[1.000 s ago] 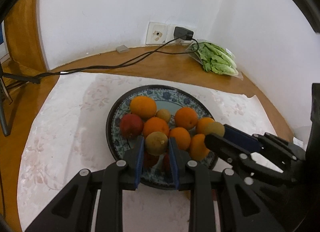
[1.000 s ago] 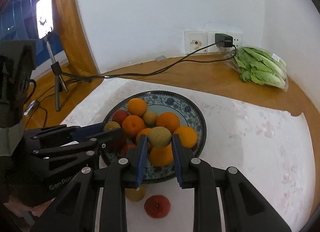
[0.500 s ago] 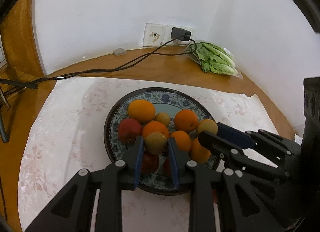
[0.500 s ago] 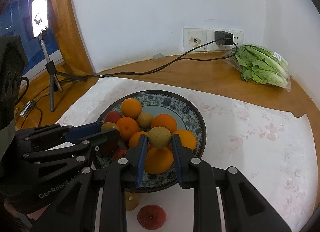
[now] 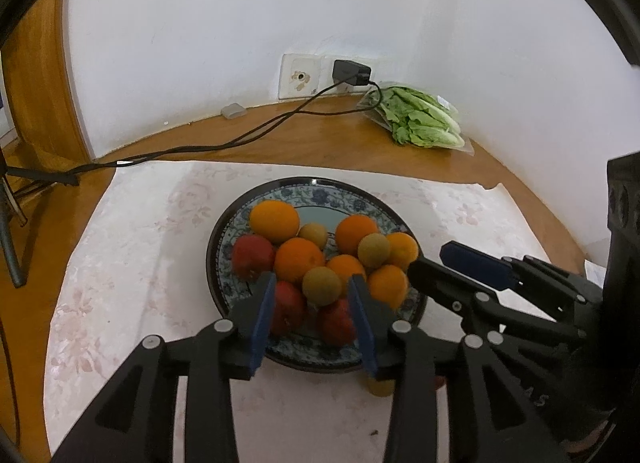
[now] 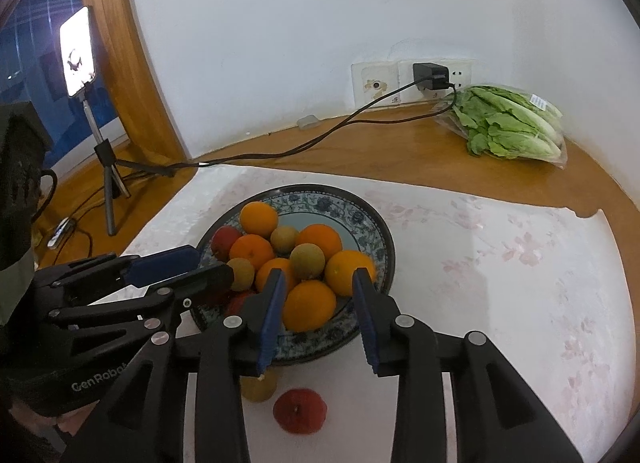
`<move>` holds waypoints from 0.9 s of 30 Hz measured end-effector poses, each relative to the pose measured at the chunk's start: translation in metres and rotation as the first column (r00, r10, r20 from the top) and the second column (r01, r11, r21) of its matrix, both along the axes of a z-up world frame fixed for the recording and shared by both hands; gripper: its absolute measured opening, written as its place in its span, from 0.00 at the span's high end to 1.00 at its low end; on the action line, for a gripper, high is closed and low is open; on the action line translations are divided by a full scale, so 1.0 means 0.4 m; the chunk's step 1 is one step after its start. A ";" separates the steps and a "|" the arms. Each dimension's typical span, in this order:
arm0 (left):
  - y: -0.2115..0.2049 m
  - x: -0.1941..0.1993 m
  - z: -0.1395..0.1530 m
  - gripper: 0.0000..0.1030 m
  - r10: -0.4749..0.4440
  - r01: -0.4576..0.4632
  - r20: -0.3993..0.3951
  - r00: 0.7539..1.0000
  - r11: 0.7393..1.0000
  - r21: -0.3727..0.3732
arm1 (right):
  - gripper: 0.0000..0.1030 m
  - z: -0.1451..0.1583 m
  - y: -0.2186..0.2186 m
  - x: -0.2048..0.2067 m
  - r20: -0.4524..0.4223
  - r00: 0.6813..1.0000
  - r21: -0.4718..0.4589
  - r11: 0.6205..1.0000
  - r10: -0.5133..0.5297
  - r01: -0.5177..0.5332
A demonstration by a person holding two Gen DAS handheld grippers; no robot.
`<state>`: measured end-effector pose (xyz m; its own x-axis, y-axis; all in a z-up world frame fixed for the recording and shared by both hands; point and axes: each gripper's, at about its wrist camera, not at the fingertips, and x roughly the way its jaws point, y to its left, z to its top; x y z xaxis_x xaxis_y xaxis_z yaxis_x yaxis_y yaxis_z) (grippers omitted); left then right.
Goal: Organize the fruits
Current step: 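Open both tools to drop the yellow-green fruits onto the plate, then move both open tools back to the last fruits on the cloth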
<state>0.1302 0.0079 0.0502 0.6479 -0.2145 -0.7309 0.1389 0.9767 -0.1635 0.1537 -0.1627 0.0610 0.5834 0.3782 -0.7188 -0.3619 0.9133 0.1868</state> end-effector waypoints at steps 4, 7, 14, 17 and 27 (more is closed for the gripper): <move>-0.003 -0.018 0.010 0.55 0.002 -0.002 -0.004 1.000 1.000 -0.009 | 0.60 0.017 -0.018 -0.028 0.006 1.000 0.017 1.000 -0.017 0.017; -0.002 -0.039 0.017 0.53 0.002 -0.002 -0.004 1.000 1.000 -0.017 | 0.58 0.029 -0.033 -0.047 0.012 1.000 0.030 0.999 -0.025 0.025; -0.009 -0.085 0.022 0.51 0.005 -0.005 -0.019 1.000 0.999 -0.035 | 0.52 0.030 -0.065 -0.102 0.007 0.996 0.030 0.995 -0.090 0.090; -0.013 -0.103 0.019 0.51 0.002 -0.003 -0.025 1.000 0.999 -0.034 | 0.52 0.023 -0.079 -0.121 -0.007 0.994 0.038 0.994 -0.105 0.106; -0.041 -0.140 -0.013 0.51 -0.013 0.012 -0.050 0.999 1.000 -0.019 | 0.51 0.008 -0.128 -0.174 -0.026 0.988 0.037 0.987 -0.154 0.155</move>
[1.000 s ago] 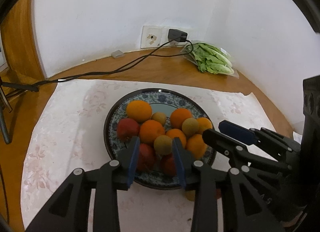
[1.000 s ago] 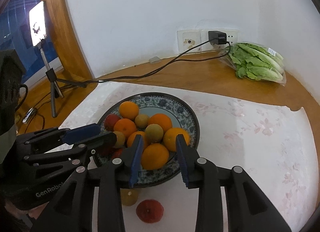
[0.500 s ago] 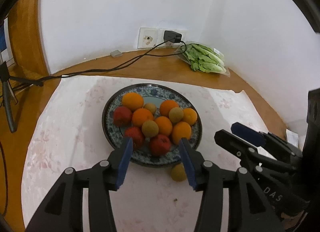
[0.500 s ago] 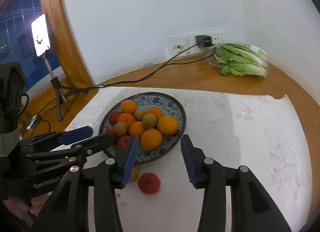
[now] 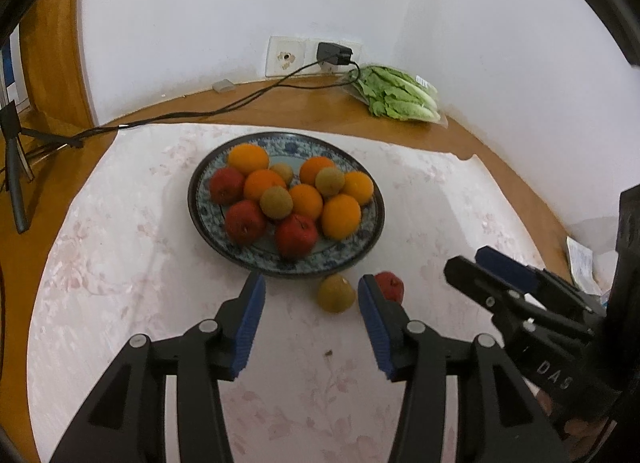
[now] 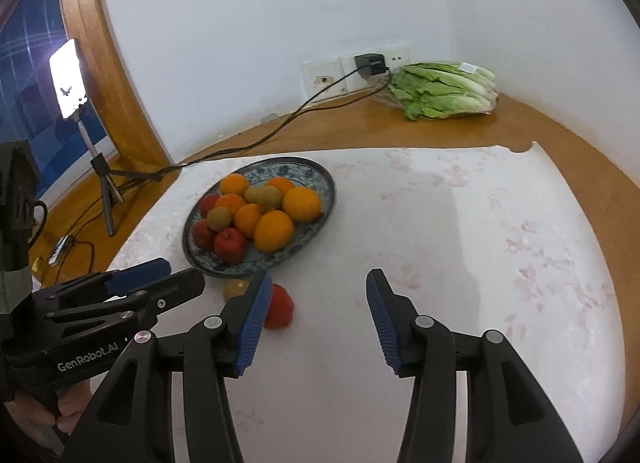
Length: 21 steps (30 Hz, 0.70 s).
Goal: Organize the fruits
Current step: 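Move both open tools back to the last fruits on the cloth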
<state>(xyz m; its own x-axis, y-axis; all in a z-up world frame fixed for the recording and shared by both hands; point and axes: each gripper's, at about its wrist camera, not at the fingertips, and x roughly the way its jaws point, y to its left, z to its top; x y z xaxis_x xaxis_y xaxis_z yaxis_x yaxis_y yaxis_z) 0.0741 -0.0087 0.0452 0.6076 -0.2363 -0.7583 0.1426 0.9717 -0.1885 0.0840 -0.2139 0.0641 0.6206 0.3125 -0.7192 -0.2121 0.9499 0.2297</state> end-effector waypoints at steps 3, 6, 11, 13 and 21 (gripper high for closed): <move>-0.012 -0.002 -0.014 0.51 -0.002 0.002 -0.011 1.000 1.000 0.013 | 0.51 -0.008 -0.019 -0.006 -0.011 1.000 0.019 1.000 -0.012 0.013; -0.025 -0.001 -0.027 0.51 -0.006 0.006 -0.016 1.000 1.000 0.027 | 0.51 -0.015 -0.030 -0.008 -0.019 1.000 0.028 0.999 -0.024 0.024; -0.042 0.004 -0.045 0.51 -0.009 0.011 -0.026 1.000 0.999 0.053 | 0.51 -0.021 -0.046 -0.008 -0.024 0.999 0.045 0.998 -0.034 0.035; -0.044 0.006 -0.051 0.51 -0.008 0.010 -0.028 1.000 0.998 0.060 | 0.51 -0.021 -0.051 -0.008 -0.024 0.999 0.051 0.998 -0.038 0.039; -0.056 0.021 -0.075 0.57 -0.008 0.011 -0.052 0.999 0.998 0.060 | 0.51 -0.032 -0.057 -0.005 -0.033 0.999 0.066 0.997 -0.039 0.041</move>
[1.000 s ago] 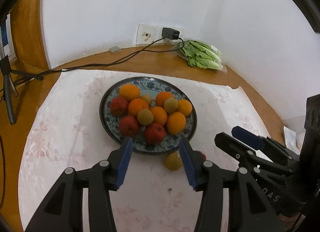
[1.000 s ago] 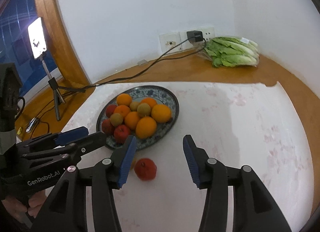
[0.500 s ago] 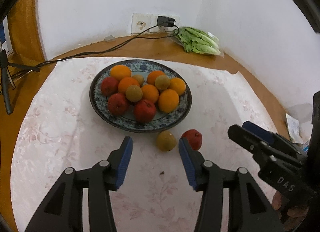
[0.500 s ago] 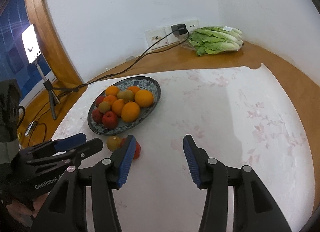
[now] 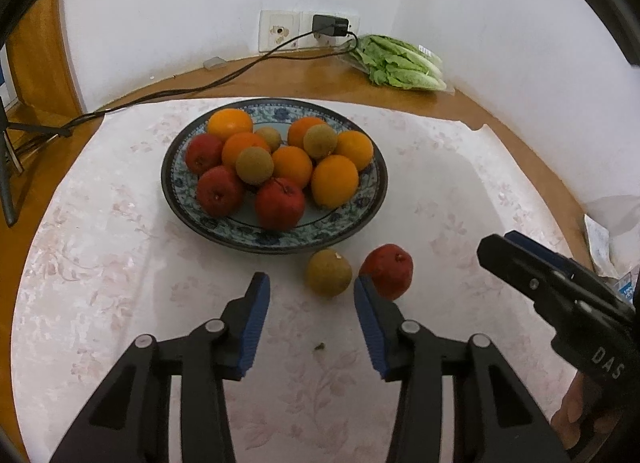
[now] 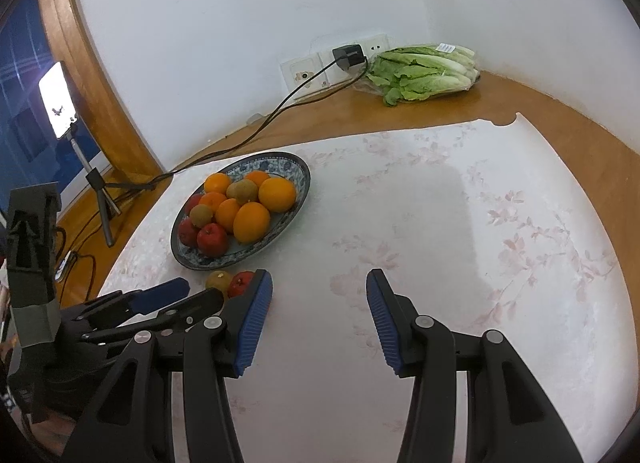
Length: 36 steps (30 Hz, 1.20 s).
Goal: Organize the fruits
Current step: 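Move both open tools back to the last fruits on the cloth, then grasp a yellow-green fruit with the left tool while the right tool grasps a red apple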
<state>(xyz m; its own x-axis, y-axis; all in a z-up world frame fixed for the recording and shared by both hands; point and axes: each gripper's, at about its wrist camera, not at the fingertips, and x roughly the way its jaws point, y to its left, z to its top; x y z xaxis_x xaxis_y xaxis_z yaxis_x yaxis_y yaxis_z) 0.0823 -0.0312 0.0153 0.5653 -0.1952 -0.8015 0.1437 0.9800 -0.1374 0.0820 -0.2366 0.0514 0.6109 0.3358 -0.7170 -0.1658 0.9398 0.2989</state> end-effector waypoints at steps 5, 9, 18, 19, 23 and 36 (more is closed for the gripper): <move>-0.006 0.013 -0.010 0.59 -0.001 0.001 -0.012 1.000 1.000 -0.004 | 0.51 -0.004 -0.002 0.000 -0.003 1.000 0.004 1.000 -0.002 0.002; -0.015 0.016 -0.010 0.69 -0.021 0.021 -0.003 1.000 1.000 -0.007 | 0.51 -0.009 -0.001 0.000 -0.010 1.000 0.007 1.000 -0.002 0.002; -0.011 0.007 -0.003 0.74 -0.032 0.032 -0.003 0.999 0.999 -0.022 | 0.51 -0.013 0.010 -0.003 -0.018 1.000 0.015 1.000 0.006 -0.006; -0.008 0.004 -0.001 0.74 -0.031 0.031 0.000 1.000 0.999 -0.024 | 0.51 -0.012 0.012 -0.004 -0.019 1.000 0.016 1.000 0.009 -0.009; 0.018 -0.009 0.010 0.74 -0.017 0.017 0.005 1.000 0.999 -0.040 | 0.51 -0.007 0.029 -0.009 -0.015 1.000 0.009 1.000 0.026 -0.026; 0.099 -0.025 0.028 0.74 0.049 -0.048 0.020 0.999 0.996 -0.071 | 0.51 -0.033 0.130 -0.001 -0.074 0.991 -0.033 0.992 0.115 -0.118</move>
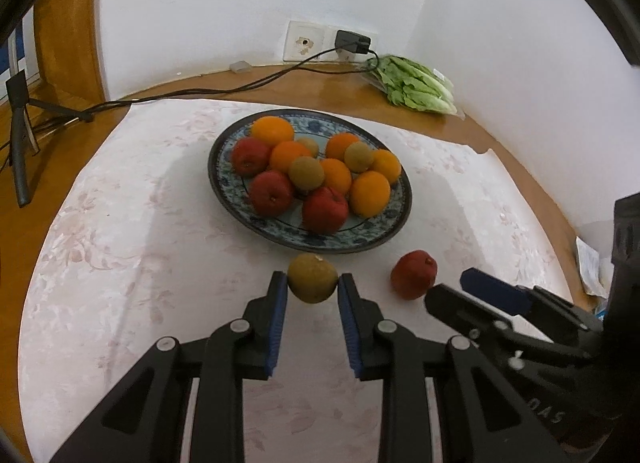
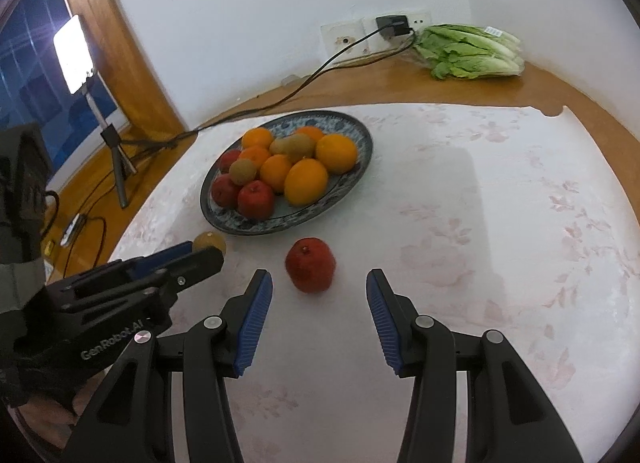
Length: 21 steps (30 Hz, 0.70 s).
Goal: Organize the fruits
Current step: 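Grasp a yellow-green fruit with the left tool while the right tool grasps a red apple, then carry the yellow-green fruit and red apple over the plate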
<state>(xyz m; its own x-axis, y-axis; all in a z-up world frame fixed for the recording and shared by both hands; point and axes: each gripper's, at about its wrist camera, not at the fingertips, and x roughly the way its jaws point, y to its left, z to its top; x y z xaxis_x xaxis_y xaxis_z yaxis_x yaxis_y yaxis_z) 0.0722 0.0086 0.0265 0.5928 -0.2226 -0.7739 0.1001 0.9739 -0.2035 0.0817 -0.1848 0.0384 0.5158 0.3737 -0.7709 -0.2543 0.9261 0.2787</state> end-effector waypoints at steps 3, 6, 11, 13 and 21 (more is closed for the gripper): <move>0.007 0.002 -0.001 0.74 0.006 -0.006 -0.001 1.000 1.000 -0.004 | 0.51 -0.010 0.014 0.007 -0.009 1.000 -0.011 1.000 0.007 -0.007; 0.012 0.003 -0.001 0.74 0.010 -0.010 -0.002 1.000 1.000 -0.010 | 0.51 -0.019 0.022 0.015 -0.018 1.000 -0.017 1.000 0.012 -0.012; 0.015 0.003 -0.001 0.74 0.011 -0.011 -0.003 1.000 1.000 -0.015 | 0.61 -0.030 0.036 0.025 -0.016 1.000 -0.034 0.999 0.022 -0.023; 0.014 0.003 -0.001 0.74 0.011 -0.011 -0.002 1.000 1.000 -0.014 | 0.69 -0.034 0.038 0.028 -0.017 1.000 -0.038 0.999 0.023 -0.024; 0.013 0.001 0.006 0.74 0.009 -0.009 0.001 1.000 1.000 -0.016 | 0.70 -0.028 0.032 0.023 -0.008 0.999 -0.031 0.999 0.032 -0.033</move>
